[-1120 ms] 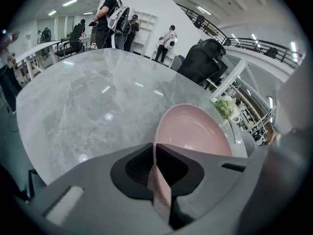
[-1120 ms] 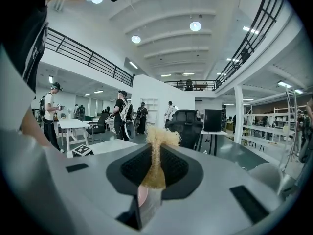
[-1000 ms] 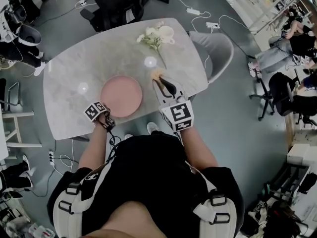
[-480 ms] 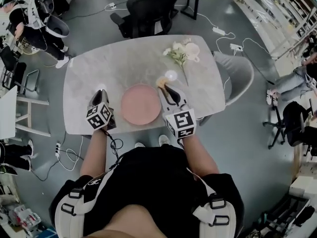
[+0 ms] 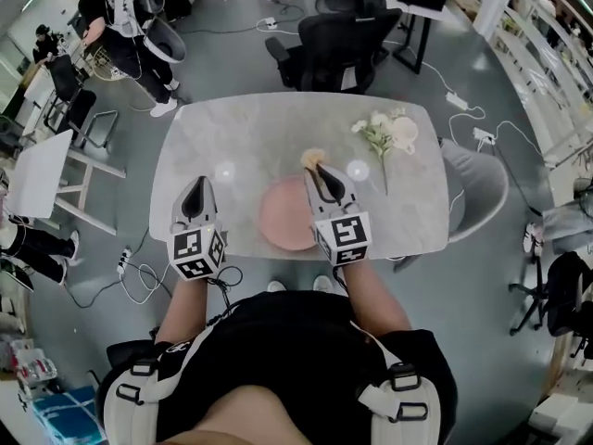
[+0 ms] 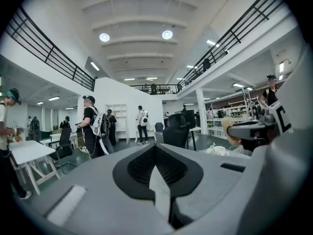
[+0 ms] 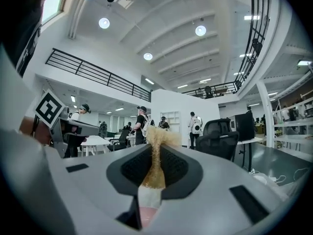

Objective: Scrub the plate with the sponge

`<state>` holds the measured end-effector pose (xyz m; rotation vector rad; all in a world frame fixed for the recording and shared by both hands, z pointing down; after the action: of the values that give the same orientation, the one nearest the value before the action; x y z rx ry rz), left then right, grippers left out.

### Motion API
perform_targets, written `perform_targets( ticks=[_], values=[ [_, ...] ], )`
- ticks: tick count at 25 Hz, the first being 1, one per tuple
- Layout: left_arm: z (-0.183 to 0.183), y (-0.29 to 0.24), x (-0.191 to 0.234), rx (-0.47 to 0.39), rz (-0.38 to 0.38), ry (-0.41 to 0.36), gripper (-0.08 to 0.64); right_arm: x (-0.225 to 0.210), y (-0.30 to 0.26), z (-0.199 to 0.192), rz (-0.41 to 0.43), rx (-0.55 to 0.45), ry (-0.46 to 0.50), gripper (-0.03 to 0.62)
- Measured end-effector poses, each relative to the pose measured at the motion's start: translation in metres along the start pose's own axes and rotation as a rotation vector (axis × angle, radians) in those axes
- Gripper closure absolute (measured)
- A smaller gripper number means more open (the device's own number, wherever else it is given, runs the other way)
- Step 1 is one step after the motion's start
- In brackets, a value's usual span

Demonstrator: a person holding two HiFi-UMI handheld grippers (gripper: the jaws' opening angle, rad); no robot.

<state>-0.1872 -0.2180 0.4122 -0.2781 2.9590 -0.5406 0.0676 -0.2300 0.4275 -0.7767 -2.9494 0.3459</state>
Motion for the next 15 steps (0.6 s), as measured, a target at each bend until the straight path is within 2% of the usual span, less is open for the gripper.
perform_targets(
  ticks=[5, 15],
  values=[
    [-0.011, 0.008, 0.003, 0.028, 0.006, 0.046, 0.555, 0.011, -0.012, 0.004, 0.047, -0.002, 0.009, 0.54],
    [-0.015, 0.005, 0.01, 0.04, 0.026, 0.07, 0.554, 0.011, -0.022, 0.009, 0.06, -0.006, 0.007, 0.54]
  ],
)
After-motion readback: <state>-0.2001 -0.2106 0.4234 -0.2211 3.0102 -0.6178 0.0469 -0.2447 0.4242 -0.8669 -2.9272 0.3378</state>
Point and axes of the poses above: the fingertips, and each gripper's own axes: y backward along the fingers, x to its left, z out of its top, the point moved 4 cm from there along y, backward along the fingers, and after that the axes turned 13 degrees about x, right-handed, at the moved point
